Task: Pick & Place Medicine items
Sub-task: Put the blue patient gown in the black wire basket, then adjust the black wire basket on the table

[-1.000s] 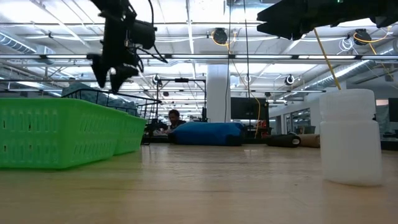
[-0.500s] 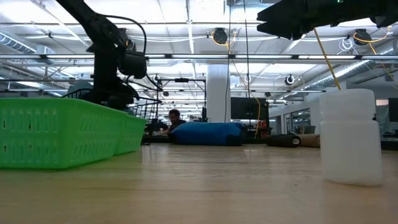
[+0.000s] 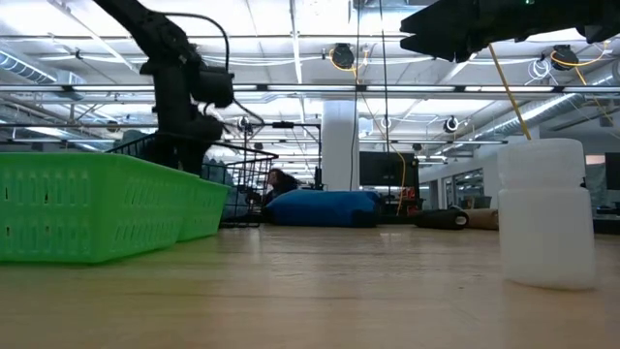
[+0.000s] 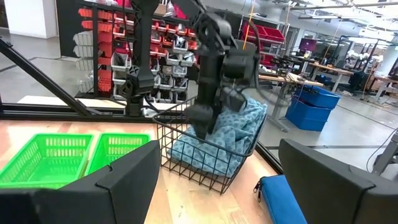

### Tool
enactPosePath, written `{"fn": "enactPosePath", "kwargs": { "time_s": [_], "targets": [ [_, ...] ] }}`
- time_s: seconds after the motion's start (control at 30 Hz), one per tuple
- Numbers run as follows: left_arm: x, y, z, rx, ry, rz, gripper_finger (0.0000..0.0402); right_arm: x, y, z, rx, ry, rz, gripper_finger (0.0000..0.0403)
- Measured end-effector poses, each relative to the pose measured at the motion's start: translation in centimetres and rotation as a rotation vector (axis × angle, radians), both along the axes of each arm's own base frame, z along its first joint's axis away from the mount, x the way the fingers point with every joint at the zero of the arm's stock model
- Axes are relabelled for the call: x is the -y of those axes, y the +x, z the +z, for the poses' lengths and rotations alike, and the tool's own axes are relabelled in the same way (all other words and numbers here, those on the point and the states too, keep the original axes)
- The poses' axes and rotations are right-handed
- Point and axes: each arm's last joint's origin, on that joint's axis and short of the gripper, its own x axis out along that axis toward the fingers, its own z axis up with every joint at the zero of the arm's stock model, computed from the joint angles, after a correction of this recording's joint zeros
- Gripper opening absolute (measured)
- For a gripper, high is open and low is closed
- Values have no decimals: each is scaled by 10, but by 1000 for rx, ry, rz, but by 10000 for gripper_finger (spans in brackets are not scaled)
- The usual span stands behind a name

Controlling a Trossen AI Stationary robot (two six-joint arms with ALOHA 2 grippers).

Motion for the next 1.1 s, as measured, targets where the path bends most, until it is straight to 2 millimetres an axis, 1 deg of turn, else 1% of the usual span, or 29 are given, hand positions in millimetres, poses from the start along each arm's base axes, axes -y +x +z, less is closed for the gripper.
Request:
{"fn": "enactPosePath", "kwargs": {
  "time_s": [0.1,0.17,0.27,0.33,0.43,0.5,0.57,0.6,0.67,0.7,0.77,0.83,0.9,0.97,1.03,1.1],
  "targets": [
    [2,-3,26,33,39,-4,310,0,0,0,1,4,0,313],
    [5,-6,48,87,84,-12,310,0,0,0,0,6,0,313],
    [14,-17,84,197,181,-43,310,0,0,-1,-3,13,0,313],
    [26,-29,108,279,251,-80,310,0,0,-1,-6,15,-1,313],
    [50,-51,137,402,355,-129,310,0,-3,-1,-17,22,-2,313],
    [68,-68,149,482,415,-164,310,1,-6,0,-20,35,-2,313],
    [86,-84,155,579,464,-184,310,2,-9,2,-13,55,-2,313],
    [93,-91,155,636,478,-178,310,2,-10,3,-8,61,-3,313],
    [105,-99,147,738,448,-142,310,2,-11,3,-7,62,-3,313],
    [109,-101,141,788,414,-129,310,2,-11,4,-6,60,-3,313],
    [115,-97,123,861,349,-131,310,2,-11,4,-5,52,-3,313],
    [119,-86,101,922,267,-133,310,2,-9,3,-3,52,-6,313],
    [123,-71,82,1007,189,-97,310,3,-9,3,-7,52,-11,313],
    [126,-55,62,1055,138,-102,310,5,-8,2,-9,52,-21,313],
    [131,-41,50,1073,101,-129,310,6,-7,2,-12,54,-27,313],
    [134,-28,43,1048,71,-146,310,8,-7,2,-7,59,-33,313]
  ]
}}
